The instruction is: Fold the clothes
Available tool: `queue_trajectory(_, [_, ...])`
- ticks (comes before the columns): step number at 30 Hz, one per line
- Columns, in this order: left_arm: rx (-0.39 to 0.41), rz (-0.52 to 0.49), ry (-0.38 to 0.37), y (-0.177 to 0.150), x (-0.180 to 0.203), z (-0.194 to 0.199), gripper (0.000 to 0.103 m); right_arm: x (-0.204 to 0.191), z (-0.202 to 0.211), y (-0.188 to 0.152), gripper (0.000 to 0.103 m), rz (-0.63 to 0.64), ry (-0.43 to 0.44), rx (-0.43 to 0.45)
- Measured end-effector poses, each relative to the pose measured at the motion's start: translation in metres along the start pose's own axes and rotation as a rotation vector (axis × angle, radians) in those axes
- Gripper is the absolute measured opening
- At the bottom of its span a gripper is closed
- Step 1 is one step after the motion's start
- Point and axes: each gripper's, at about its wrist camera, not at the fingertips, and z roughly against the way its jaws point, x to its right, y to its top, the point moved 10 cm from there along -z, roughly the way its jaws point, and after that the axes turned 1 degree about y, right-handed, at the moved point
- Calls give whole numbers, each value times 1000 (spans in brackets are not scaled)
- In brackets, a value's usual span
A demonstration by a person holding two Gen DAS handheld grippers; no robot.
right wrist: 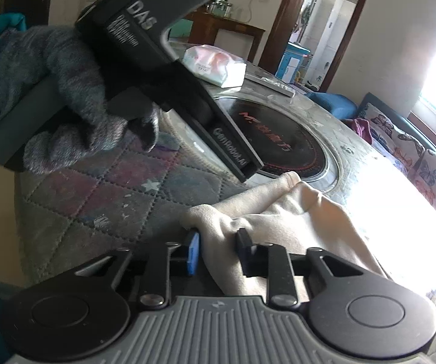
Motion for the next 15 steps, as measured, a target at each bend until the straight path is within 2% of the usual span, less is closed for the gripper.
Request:
queue_trajectory(4, [-6,46,-29,0,0,1,75,10,4,2,13,-88,31,14])
queue_trajectory(8, [-23,144,-88,-2,-2,2,76,20,11,5,11,-180,66,35])
queue_trajectory(11, [-33,229,-138,-3,-4,5,76,25,16,7,10,-232,87,53])
queue_trajectory(15, [-58,390,-243,-6,-4,10,76,34,25,9,10,-289,105,85])
